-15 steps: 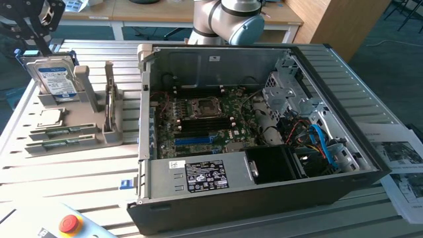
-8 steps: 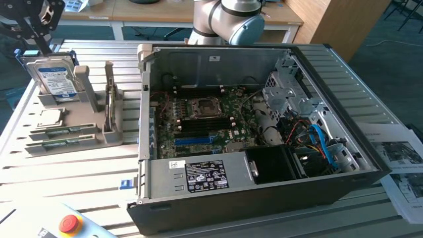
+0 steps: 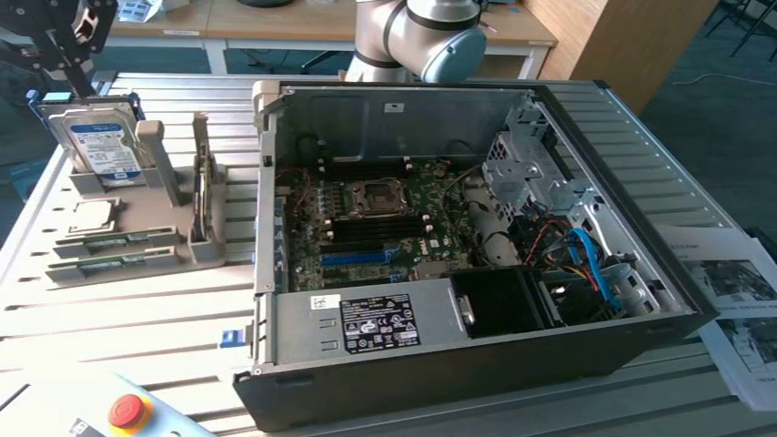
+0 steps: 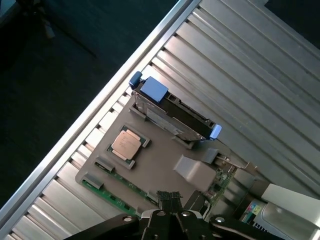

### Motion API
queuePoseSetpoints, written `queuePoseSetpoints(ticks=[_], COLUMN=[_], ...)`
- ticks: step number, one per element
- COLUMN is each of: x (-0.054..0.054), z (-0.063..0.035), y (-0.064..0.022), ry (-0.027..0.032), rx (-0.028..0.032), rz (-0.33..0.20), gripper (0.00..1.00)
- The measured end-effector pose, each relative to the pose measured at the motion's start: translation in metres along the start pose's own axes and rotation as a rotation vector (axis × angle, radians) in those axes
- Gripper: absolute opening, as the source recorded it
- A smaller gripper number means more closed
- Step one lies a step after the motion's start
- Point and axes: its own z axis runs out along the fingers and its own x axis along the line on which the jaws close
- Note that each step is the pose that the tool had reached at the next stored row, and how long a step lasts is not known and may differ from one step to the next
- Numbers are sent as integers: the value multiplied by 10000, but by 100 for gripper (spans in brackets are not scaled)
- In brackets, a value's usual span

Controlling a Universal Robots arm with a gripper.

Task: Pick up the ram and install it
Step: 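Pick up the ram and move it above insertion slot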

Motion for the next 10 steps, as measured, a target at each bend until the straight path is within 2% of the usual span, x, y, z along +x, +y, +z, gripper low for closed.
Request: queuePoseSetpoints(ticks=[3,7,9,10], x=[-1,0,0,0], z=[1,0,0,0], y=[1,0,0,-1], ry=[-41,-37,-3,52], rx=[-86,-90,-116,-158], rz=[-163,-168,-164,-156], gripper=[10,10,10,10])
